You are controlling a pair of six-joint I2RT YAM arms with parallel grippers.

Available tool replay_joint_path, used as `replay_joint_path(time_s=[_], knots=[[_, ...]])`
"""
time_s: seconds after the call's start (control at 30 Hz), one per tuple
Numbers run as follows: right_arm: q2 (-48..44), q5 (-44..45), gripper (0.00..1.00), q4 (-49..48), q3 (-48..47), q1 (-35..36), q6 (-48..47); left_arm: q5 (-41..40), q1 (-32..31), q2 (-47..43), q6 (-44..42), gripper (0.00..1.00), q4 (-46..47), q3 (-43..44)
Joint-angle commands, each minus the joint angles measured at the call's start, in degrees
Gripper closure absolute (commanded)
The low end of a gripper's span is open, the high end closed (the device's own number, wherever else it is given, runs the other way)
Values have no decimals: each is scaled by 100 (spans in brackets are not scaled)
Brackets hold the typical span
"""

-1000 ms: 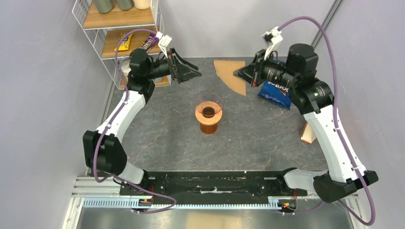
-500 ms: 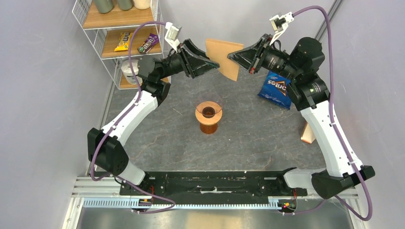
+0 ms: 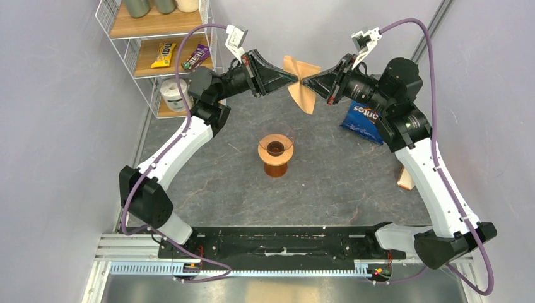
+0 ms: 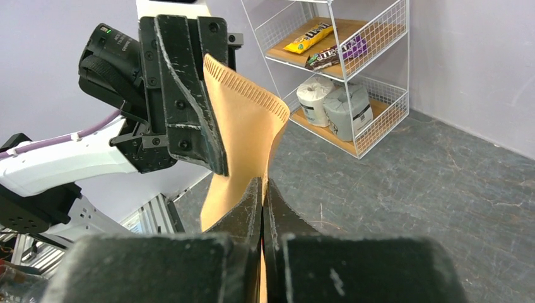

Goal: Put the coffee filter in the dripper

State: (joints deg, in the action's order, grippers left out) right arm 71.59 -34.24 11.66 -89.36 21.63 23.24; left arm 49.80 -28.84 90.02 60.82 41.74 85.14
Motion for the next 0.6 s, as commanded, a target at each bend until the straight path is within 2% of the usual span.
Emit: replay_joint_path(time_s=[0.0,0.2,0.43,0.57], knots=[[-64,55,100,-332,-179,25,-134,86,-72,-28,5,98,-207,-131],[-109,-58,100,-407,-176,17,-150,242,-135,-37,-67,98,-380,-275],[-419,-136,100,250,256,17,-507,9,550,65,42,98,-423,347],[-405,-144,100,385,299,15,-572,332,427,33,51,98,-358,527]])
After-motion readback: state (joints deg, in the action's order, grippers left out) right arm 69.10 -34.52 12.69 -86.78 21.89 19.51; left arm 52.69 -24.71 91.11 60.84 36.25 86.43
